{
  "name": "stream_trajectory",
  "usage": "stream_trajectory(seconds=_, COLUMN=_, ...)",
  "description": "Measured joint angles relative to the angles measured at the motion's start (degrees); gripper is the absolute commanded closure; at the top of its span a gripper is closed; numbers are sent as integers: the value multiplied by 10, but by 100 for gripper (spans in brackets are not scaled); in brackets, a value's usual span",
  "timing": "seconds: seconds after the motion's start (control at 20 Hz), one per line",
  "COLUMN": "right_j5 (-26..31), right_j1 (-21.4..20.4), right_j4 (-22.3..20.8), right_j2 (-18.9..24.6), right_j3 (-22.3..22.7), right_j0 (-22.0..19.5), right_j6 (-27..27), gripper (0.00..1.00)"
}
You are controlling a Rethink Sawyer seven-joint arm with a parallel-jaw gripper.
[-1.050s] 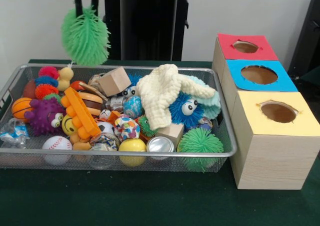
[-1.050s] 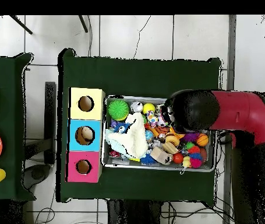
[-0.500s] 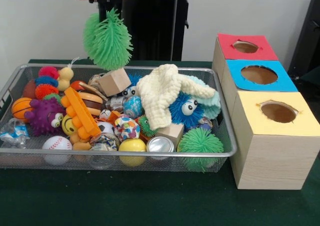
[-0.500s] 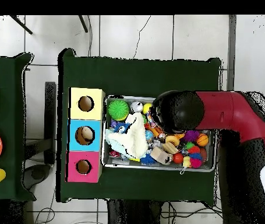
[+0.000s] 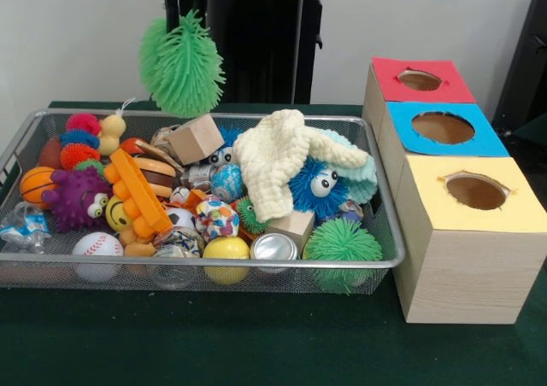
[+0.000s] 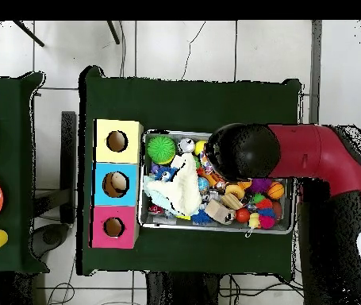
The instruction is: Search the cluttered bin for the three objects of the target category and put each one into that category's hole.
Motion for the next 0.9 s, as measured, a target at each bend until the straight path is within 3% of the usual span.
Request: stream_trajectory(seconds=0.9, right_j5=-3, right_j1=-2, right_j4=1, right_j2=-15, right_j3=0, right_j0=0, right_j6=0, gripper=100)
